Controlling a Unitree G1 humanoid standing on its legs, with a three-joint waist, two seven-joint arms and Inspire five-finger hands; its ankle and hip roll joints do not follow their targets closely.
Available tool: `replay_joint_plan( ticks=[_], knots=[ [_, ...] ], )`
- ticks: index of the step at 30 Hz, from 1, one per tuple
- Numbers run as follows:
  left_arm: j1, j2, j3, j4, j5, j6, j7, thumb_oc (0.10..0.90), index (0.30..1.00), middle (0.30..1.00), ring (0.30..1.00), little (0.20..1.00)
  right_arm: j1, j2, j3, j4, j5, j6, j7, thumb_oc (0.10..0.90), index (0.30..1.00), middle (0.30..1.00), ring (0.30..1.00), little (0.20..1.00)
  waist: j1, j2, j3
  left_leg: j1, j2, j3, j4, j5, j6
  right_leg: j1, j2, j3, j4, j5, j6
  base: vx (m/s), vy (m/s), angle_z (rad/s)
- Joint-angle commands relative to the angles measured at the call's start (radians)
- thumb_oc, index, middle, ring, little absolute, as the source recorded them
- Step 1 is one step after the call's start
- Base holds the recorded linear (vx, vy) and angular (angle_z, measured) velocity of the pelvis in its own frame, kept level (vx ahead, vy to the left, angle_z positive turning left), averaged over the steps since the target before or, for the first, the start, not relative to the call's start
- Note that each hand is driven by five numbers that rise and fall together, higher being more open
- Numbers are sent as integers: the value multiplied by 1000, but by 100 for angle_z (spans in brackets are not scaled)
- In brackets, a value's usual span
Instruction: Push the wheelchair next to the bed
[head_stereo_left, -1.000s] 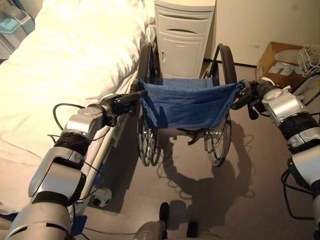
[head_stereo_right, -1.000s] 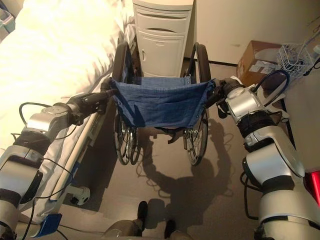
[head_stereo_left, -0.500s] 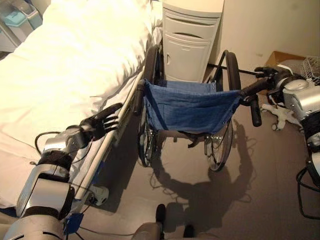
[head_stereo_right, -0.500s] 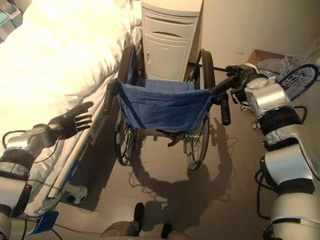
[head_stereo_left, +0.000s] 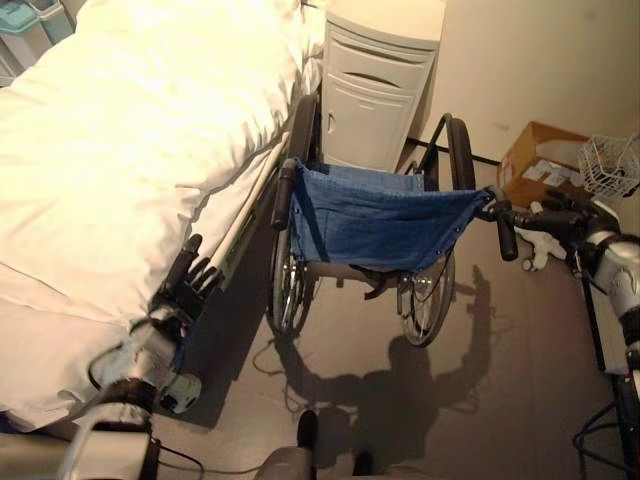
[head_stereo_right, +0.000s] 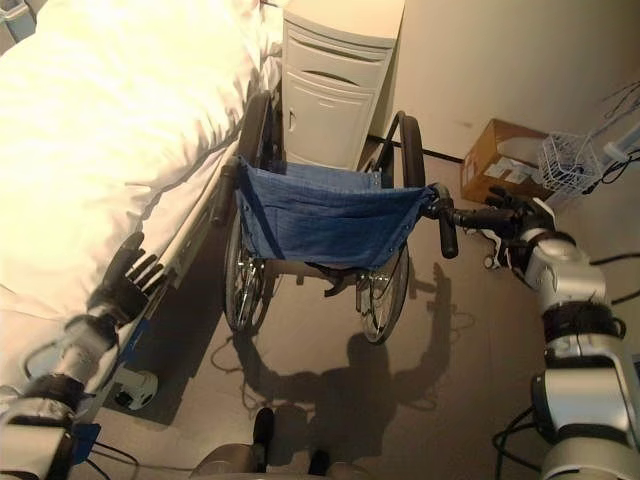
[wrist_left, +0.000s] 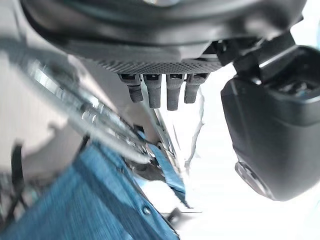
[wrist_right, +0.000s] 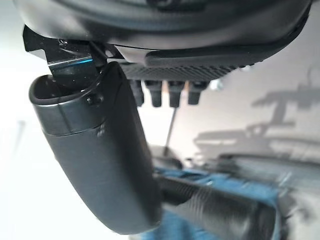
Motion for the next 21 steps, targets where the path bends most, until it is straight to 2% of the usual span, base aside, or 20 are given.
replay_joint_plan(
  ticks=[1,6,12,14,15,20,21],
  knots=[
    [21,-16,-5,-18,47,-51,-47,800,900,900,900,900,111,-14,10,32,46,-45,-68,800,900,900,900,900,13,13,-109,75,23,82,3,-94,-46,-122,-91,20,100,103,77,0,0,0],
    [99,-93,-59,29,188,-67,-122,800,900,900,900,900,248,100,-40,80,77,-57,27,800,900,900,900,900,12,23,-110,79,24,84,4,-100,-39,-129,-86,25,101,93,71,-1,-1,-1],
    [147,-180,-114,83,336,-110,-169,800,900,900,900,900,379,320,-57,190,227,-141,132,800,900,900,900,900,16,38,-117,82,21,80,7,-105,-31,-125,-77,29,96,73,57,9,-5,-3],
    [155,-195,-127,99,376,-111,-178,800,900,900,900,900,400,370,-56,224,253,-144,153,800,900,900,900,900,15,42,-120,84,20,76,6,-107,-30,-124,-75,30,94,68,54,16,0,-8],
    [164,-217,-149,119,404,-114,-178,800,900,900,900,900,421,440,-31,263,248,-149,179,800,900,900,900,900,13,49,-121,85,19,74,7,-107,-28,-123,-72,32,92,60,49,9,9,-11],
    [181,-259,-174,163,448,-122,-180,800,900,900,900,900,458,544,29,326,231,-179,236,800,900,900,900,900,9,60,-124,86,14,66,8,-106,-26,-125,-70,33,94,54,44,19,20,-16],
    [188,-278,-197,172,473,-127,-174,800,900,900,900,900,466,568,58,339,187,-184,242,800,900,900,900,900,9,63,-124,85,12,63,8,-104,-26,-124,-70,33,91,54,43,4,17,10]
  ],
)
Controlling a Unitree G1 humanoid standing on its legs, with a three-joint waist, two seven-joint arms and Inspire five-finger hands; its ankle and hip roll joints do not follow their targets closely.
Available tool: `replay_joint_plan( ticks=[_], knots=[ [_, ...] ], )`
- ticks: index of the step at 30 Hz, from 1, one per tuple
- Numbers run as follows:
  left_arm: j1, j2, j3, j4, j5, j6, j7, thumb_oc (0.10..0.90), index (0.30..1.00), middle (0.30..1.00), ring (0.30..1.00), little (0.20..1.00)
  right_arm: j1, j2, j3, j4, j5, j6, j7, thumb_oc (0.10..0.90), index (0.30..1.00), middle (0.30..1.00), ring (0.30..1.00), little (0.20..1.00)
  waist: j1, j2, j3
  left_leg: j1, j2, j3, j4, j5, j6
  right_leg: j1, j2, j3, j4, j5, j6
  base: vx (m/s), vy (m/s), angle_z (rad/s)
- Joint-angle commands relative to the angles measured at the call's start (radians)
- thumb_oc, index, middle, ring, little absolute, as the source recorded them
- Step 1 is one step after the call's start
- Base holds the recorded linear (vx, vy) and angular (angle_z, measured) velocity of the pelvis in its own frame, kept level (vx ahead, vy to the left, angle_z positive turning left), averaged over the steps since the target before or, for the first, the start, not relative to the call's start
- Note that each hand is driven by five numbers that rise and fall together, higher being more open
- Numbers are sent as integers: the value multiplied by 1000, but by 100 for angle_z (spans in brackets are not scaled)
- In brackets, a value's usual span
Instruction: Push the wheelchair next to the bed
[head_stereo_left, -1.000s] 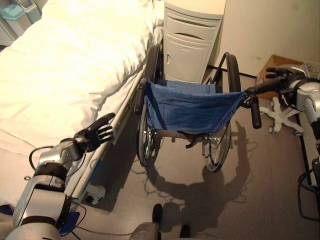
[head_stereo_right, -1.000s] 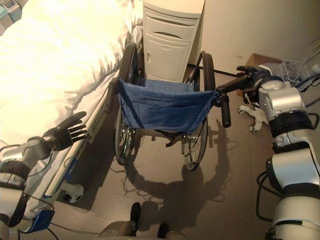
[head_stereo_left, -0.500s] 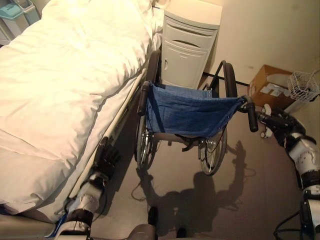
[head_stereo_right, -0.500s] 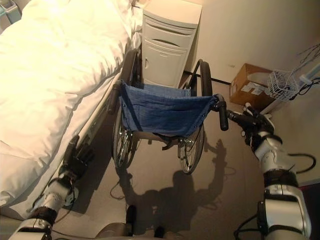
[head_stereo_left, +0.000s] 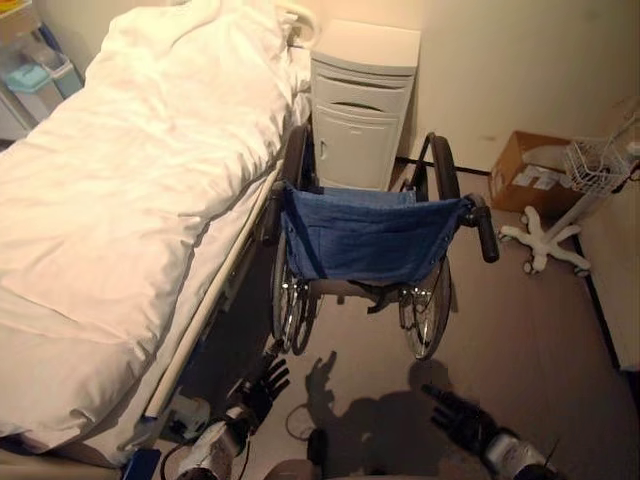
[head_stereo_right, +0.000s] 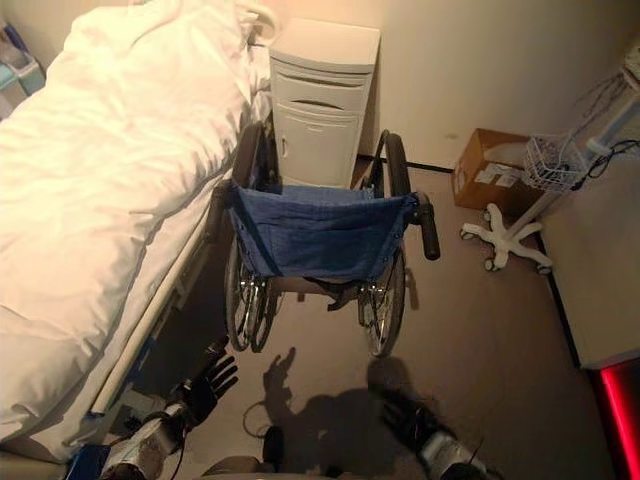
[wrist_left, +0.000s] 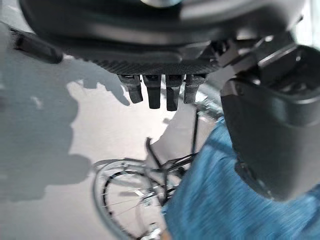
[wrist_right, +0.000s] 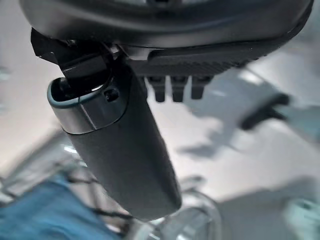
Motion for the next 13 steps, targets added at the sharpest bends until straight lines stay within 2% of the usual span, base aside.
replay_joint_plan(
  ticks=[1,3,6,13],
  knots=[
    [-39,-36,-57,8,94,-78,-36,800,900,900,900,900,-69,-12,24,10,-52,-96,97,800,900,900,900,900,31,17,-57,81,27,1,14,-98,-39,-142,-46,13,127,97,33,-4,16,12],
    [-33,-54,-86,20,160,-96,-29,800,900,900,900,900,-58,16,64,13,-105,-135,108,800,900,900,900,900,29,22,-57,78,26,-2,13,-95,-38,-145,-45,14,126,97,32,-16,12,11],
    [-27,-67,-149,30,263,-126,-7,800,900,900,900,900,-37,54,130,-19,-101,-182,113,800,900,900,900,900,20,33,-55,75,24,-2,11,-91,-38,-147,-43,13,125,94,29,-32,24,4],
    [-27,-76,-281,-10,426,-161,58,800,900,900,900,900,-2,89,234,-99,-160,-229,99,800,900,900,900,900,-9,66,-42,64,20,11,11,-84,-38,-160,-41,19,129,87,26,-57,52,6]
  ],
)
